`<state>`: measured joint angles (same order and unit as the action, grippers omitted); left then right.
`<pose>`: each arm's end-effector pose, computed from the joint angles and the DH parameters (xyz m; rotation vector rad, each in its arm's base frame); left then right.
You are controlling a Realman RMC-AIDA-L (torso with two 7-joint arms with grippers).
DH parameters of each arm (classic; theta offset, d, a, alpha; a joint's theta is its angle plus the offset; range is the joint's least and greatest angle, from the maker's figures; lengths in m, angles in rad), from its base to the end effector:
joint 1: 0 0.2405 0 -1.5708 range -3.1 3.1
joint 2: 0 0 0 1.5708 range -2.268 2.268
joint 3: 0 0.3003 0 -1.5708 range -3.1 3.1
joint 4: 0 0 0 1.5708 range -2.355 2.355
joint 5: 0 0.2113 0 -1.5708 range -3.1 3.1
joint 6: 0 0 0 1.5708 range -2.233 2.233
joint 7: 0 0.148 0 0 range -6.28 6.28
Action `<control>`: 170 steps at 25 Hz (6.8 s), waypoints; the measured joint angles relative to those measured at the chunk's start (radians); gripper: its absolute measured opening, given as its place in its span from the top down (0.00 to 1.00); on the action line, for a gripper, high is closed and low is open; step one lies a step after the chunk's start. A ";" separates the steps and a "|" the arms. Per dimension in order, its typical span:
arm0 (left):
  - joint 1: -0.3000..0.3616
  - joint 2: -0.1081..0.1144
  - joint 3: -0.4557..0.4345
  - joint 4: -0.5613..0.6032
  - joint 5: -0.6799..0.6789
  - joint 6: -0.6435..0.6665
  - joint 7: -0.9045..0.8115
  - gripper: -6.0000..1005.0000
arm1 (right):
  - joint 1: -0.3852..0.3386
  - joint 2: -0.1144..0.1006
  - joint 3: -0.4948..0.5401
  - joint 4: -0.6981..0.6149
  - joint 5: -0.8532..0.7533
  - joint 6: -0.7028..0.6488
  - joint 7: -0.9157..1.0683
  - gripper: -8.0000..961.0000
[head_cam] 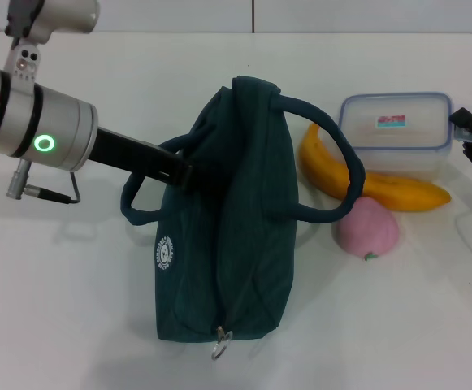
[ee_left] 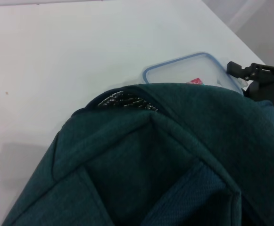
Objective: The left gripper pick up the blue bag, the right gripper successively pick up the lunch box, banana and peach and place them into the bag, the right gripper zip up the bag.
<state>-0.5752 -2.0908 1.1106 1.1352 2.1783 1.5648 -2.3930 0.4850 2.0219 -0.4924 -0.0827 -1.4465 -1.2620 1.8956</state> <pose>-0.2175 0.3727 -0.0253 -2.7549 -1.2497 -0.1693 0.3629 0.3512 -0.0301 -1.4629 1.9030 1.4681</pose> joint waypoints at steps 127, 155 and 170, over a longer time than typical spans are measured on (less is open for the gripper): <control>-0.004 0.005 0.065 -0.046 0.004 -0.002 0.014 0.91 | -0.207 -0.059 -0.229 -0.148 0.114 -0.062 -0.169 0.53; -0.041 0.004 0.069 -0.072 0.057 -0.008 0.081 0.91 | -0.004 0.006 -0.183 0.082 0.221 0.044 -0.153 0.09; -0.041 0.003 0.069 -0.094 0.058 -0.027 0.077 0.90 | -0.001 0.006 -0.182 0.069 0.228 0.037 -0.153 0.25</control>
<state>-0.6166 -2.0877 1.1796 1.0415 2.2366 1.5374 -2.3162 0.4841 2.0279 -0.6749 -0.0139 -1.2187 -1.2251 1.7431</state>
